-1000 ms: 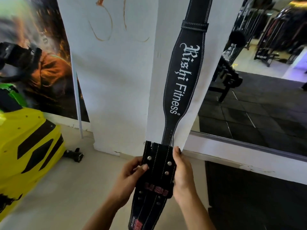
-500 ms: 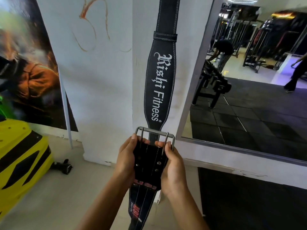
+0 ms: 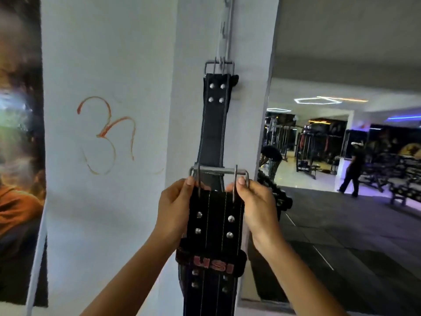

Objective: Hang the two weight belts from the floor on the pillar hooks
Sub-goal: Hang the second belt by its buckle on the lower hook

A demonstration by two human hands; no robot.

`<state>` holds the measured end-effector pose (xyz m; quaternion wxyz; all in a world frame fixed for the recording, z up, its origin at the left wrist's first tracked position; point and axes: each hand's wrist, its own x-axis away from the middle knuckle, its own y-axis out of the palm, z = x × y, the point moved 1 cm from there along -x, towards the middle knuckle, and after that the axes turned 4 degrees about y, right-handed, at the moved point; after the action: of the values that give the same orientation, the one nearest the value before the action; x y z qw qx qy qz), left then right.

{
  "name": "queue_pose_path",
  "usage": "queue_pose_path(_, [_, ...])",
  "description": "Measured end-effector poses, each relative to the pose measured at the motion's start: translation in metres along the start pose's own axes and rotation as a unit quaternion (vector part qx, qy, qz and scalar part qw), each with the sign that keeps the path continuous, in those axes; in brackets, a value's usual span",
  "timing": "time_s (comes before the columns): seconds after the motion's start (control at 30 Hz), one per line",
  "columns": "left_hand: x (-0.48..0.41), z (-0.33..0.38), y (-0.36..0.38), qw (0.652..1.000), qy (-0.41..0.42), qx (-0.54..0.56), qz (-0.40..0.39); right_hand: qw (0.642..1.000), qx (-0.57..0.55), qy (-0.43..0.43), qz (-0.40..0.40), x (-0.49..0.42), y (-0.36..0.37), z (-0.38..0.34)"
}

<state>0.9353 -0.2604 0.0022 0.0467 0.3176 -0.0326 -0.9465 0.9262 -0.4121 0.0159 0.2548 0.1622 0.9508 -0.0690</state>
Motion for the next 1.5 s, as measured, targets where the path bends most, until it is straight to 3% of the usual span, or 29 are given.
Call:
queue_pose_path(0.23, [-0.133,0.053,0.007,0.957,0.237,-0.159,0.056,0.988,0.093,-0.114,0.042,-0.103,0.009,-0.084])
queue_pose_path(0.37, [-0.196,0.087,0.013,0.923,0.316,-0.2,0.089,0.967,0.14,-0.202,0.071,-0.158,0.016,-0.128])
queue_pose_path(0.5, [-0.257,0.123,0.025,0.899,0.363,-0.208,0.125,0.953,0.174,-0.22,0.116,-0.212,0.025,-0.173])
queue_pose_path(0.63, [-0.311,0.15,0.038,0.894,0.361,-0.224,0.144,0.95,0.172,-0.216,0.148,-0.257,0.033,-0.206])
queue_pose_path(0.97, [-0.359,0.155,0.04,0.93,0.27,-0.223,0.11,0.95,0.176,-0.183,0.184,-0.308,0.049,-0.213])
queue_pose_path(1.17, [-0.345,0.144,0.038,0.916,0.301,-0.239,0.112,0.946,0.189,-0.193,0.182,-0.3,0.045,-0.205])
queue_pose_path(1.33, [-0.325,0.139,0.037,0.889,0.329,-0.295,0.117,0.917,0.244,-0.249,0.197,-0.277,0.039,-0.201])
queue_pose_path(1.5, [-0.306,0.138,0.036,0.881,0.335,-0.323,0.082,0.863,0.336,-0.319,0.2,-0.258,0.03,-0.179])
